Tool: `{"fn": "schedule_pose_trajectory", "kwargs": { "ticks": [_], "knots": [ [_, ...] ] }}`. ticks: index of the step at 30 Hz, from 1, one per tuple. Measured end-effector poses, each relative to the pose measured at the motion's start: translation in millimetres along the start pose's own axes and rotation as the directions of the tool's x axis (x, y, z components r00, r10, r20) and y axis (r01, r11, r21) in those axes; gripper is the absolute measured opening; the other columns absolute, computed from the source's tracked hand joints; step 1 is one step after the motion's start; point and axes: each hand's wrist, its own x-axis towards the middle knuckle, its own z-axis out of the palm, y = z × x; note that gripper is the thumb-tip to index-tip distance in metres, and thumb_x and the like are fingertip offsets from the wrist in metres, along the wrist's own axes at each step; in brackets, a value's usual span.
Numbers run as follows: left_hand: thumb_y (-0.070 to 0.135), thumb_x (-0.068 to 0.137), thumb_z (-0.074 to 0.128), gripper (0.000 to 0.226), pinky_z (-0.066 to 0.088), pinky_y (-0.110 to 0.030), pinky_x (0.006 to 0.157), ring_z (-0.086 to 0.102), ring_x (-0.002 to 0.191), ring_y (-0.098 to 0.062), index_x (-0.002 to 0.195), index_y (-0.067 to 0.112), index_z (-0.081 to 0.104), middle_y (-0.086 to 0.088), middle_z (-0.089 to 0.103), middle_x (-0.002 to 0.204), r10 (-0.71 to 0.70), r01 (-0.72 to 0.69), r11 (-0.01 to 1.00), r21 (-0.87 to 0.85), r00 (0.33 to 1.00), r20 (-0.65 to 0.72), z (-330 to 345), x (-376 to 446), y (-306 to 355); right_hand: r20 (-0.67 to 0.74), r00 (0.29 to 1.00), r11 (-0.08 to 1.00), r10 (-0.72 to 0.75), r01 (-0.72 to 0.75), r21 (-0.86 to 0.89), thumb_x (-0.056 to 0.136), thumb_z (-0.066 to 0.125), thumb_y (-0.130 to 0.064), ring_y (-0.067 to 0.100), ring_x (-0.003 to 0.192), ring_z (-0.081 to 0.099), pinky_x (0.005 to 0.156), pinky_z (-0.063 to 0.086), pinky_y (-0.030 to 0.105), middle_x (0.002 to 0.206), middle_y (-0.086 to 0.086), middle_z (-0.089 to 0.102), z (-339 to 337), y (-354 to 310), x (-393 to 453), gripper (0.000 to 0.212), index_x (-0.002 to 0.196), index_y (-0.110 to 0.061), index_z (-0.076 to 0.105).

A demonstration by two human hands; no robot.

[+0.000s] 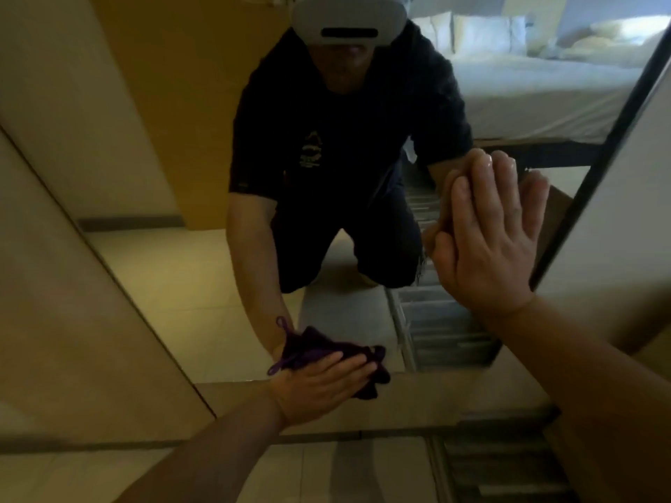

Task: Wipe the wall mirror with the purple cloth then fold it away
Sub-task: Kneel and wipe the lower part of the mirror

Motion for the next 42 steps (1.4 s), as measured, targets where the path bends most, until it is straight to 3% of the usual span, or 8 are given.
{"fn": "schedule_pose_trajectory", "kwargs": {
  "ticks": [7,11,17,22,28,36,39,42],
  "knots": [
    [0.025,0.087,0.066,0.045,0.035,-0.038,0.107,0.047,0.133,-0.021,0.132,0.020,0.059,-0.003,0.051,0.146,0.026,0.006,0.970,-0.244,0.991,0.128,-38,17,-12,0.084,0.995,0.998,0.048,-0.050,0.024,0.100,0.047,-0.027,0.030,0.149,0.015,0.117,0.011,0.061,0.156,0.019,0.033,-15,-3,7,0.056,0.151,-0.006,0.035],
    [0.010,0.097,0.057,0.023,0.051,-0.045,0.083,0.062,0.109,-0.029,0.117,0.007,0.068,-0.015,0.064,0.126,-0.231,0.176,0.872,-0.457,0.971,-0.066,-101,79,-70,0.184,0.981,0.984,0.060,-0.089,0.154,0.103,0.037,-0.022,0.033,0.150,0.016,0.121,0.012,0.059,0.158,0.019,0.027,-46,11,3,0.050,0.151,-0.007,0.032],
    [0.011,0.105,0.041,0.032,0.043,-0.046,0.103,0.052,0.124,-0.032,0.128,0.006,0.062,-0.016,0.060,0.133,-0.504,0.506,0.846,-0.167,0.656,-0.561,-203,208,-230,0.232,0.946,0.973,0.228,-0.229,-0.023,0.105,0.033,-0.028,0.032,0.152,0.005,0.120,0.005,0.060,0.161,0.021,0.018,-61,52,-5,0.056,0.154,-0.004,0.022],
    [0.016,0.105,0.030,0.044,0.031,-0.051,0.115,0.038,0.140,-0.037,0.147,0.008,0.042,-0.016,0.041,0.151,-0.458,0.510,0.860,0.022,0.790,-0.408,-171,227,-210,0.110,0.977,0.982,0.185,-0.187,0.011,0.106,0.030,-0.036,0.032,0.151,0.006,0.119,0.007,0.060,0.161,0.017,0.017,-38,60,-14,0.058,0.155,-0.006,0.020],
    [0.015,0.104,0.032,0.046,0.027,-0.045,0.116,0.031,0.144,-0.032,0.148,0.010,0.043,-0.011,0.036,0.155,-0.124,0.132,0.990,0.046,0.982,-0.141,-72,133,-68,-0.017,0.990,0.990,0.142,-0.142,0.009,0.103,0.033,-0.036,0.028,0.152,0.001,0.118,0.008,0.060,0.166,0.002,-0.005,-15,66,-19,0.060,0.153,-0.003,0.020],
    [0.013,0.094,0.035,0.054,0.005,-0.043,0.123,0.029,0.145,-0.024,0.147,0.015,0.044,-0.004,0.034,0.157,0.087,-0.084,0.996,-0.020,0.986,0.144,-35,79,-1,0.035,0.981,0.981,0.189,-0.187,-0.041,0.104,0.031,-0.036,0.028,0.152,0.002,0.118,0.011,0.061,0.159,0.019,0.019,-21,62,-19,0.059,0.152,-0.003,0.023],
    [0.019,0.091,0.049,0.042,0.028,-0.040,0.108,0.047,0.133,-0.022,0.132,0.021,0.060,-0.001,0.051,0.146,0.108,-0.087,0.986,-0.142,0.984,0.143,-54,92,-10,0.142,0.972,0.982,0.188,-0.183,-0.045,0.104,0.035,-0.035,0.036,0.150,0.012,0.117,0.013,0.063,0.158,0.023,0.025,-35,58,-13,0.060,0.153,-0.003,0.022],
    [0.016,0.094,0.059,0.027,0.044,-0.042,0.089,0.058,0.114,-0.027,0.120,0.014,0.063,-0.008,0.062,0.128,-0.098,0.093,0.953,-0.288,0.995,-0.001,-89,130,-47,0.240,0.948,0.977,0.211,-0.215,-0.010,0.104,0.033,-0.035,0.037,0.150,0.013,0.119,0.010,0.063,0.161,0.021,0.021,-54,55,-9,0.059,0.153,-0.003,0.024]
  ]
}}
